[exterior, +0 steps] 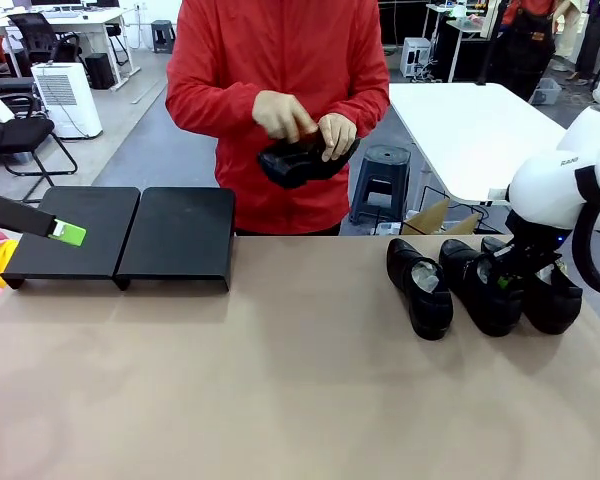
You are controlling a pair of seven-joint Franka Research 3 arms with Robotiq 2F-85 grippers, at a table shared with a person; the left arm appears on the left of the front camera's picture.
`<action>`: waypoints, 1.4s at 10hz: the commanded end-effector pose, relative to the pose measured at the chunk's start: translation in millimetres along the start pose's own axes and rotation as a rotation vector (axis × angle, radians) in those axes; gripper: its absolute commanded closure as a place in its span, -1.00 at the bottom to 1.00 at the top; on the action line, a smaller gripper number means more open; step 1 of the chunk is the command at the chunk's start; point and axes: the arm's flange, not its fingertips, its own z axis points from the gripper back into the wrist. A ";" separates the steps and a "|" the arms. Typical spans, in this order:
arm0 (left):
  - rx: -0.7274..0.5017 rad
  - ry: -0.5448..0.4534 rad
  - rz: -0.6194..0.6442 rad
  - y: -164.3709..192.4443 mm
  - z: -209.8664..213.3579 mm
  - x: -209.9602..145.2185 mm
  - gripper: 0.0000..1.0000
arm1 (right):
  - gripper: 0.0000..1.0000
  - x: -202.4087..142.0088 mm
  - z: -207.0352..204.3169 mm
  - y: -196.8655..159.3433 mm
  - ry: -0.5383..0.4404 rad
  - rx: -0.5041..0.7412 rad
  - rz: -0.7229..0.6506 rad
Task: Organize the shoes by placing them on the stand.
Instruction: Pick up one Shoe and place it in the middle of the table.
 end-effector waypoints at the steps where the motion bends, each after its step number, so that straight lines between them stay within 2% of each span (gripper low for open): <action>1: -0.014 -0.008 -0.014 1.5 0.9 -0.3 -1.00 | 1.00 0.2 -0.1 -0.4 -0.008 -0.013 0.002; 5: -0.014 -0.008 -0.014 1.5 0.9 -0.3 -1.00 | 1.00 0.0 0.0 -0.5 -0.001 -0.002 0.001; 6: -0.014 -0.008 -0.014 1.5 0.9 -0.3 -1.00 | 1.00 -9.7 27.1 6.6 -0.080 0.030 -0.039; 8: -0.014 -0.008 -0.014 1.5 0.9 -0.3 -1.00 | 1.00 -34.1 88.5 20.4 -0.235 -0.029 -0.129; 10: -0.014 -0.008 -0.014 1.5 0.9 -0.3 -1.00 | 1.00 -57.8 137.8 50.5 -0.356 -0.021 -0.138; 11: -0.014 -0.008 -0.014 1.5 0.9 -0.3 -1.00 | 1.00 -76.4 158.5 72.4 -0.375 0.063 -0.112; 14: -0.014 -0.008 -0.014 1.5 0.9 -0.3 -1.00 | 1.00 -126.9 171.0 167.6 -0.400 0.216 0.077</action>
